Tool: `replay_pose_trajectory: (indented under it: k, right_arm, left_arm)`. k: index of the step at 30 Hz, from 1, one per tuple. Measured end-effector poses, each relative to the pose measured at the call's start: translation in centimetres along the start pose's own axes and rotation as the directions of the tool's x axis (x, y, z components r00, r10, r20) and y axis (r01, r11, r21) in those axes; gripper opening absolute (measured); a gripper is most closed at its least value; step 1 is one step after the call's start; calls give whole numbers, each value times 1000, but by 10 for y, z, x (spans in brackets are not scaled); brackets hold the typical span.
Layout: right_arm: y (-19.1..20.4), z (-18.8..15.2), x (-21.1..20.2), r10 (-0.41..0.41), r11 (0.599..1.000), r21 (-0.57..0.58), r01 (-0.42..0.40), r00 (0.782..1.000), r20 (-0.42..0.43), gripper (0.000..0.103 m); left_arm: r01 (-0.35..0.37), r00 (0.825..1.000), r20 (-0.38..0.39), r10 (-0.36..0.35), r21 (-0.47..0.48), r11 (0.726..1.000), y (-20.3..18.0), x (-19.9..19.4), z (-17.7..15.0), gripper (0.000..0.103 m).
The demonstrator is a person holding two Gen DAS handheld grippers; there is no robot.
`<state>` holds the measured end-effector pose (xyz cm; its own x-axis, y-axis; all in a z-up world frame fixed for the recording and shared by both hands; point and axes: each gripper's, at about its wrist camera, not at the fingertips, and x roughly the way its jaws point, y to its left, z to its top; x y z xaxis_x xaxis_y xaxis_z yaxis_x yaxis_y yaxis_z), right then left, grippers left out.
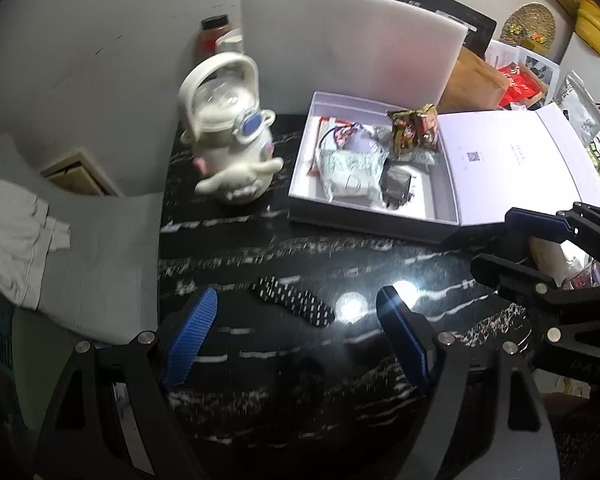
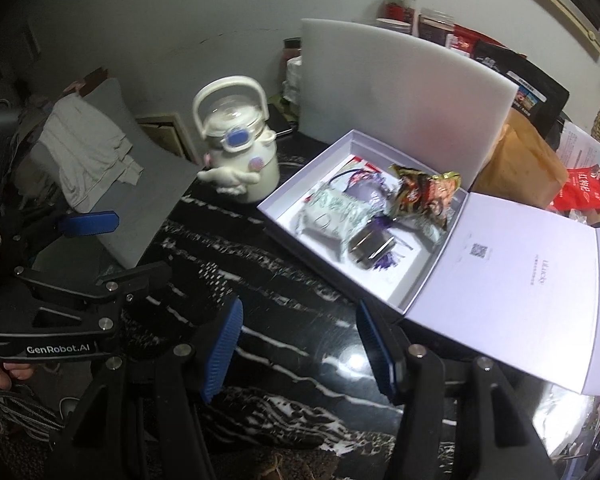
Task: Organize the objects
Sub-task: 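Open both tools and withdraw them from the box toward the table, then grasp the black scrunchie with left tool while right tool grasps the polka-dot pouch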
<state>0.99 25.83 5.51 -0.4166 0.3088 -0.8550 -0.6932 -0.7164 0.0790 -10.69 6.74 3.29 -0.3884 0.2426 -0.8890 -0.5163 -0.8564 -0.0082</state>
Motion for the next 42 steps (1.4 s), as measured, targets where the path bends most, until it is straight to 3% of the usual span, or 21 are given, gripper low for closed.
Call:
replay_pose_trajectory:
  k: [11, 22, 33, 42]
  right_arm:
    - [23, -15, 8, 124, 983, -134, -128, 992, -32, 60]
    - [43, -31, 20, 219, 932, -273, -239, 970, -104, 60]
    - [55, -51, 43, 256, 887, -350, -302, 951, -173, 60]
    - [55, -58, 70, 264, 869, -378, -318, 946, -189, 60]
  left_arm:
    - [-94, 996, -26, 91, -175, 980, 10, -23, -59, 81]
    - [-156, 988, -70, 140, -373, 914, 14, -33, -124, 81]
    - [-135, 990, -101, 97, -509, 850, 12, -8, -165, 81]
    - [-89, 995, -88, 49, -535, 840, 12, 32, -166, 81]
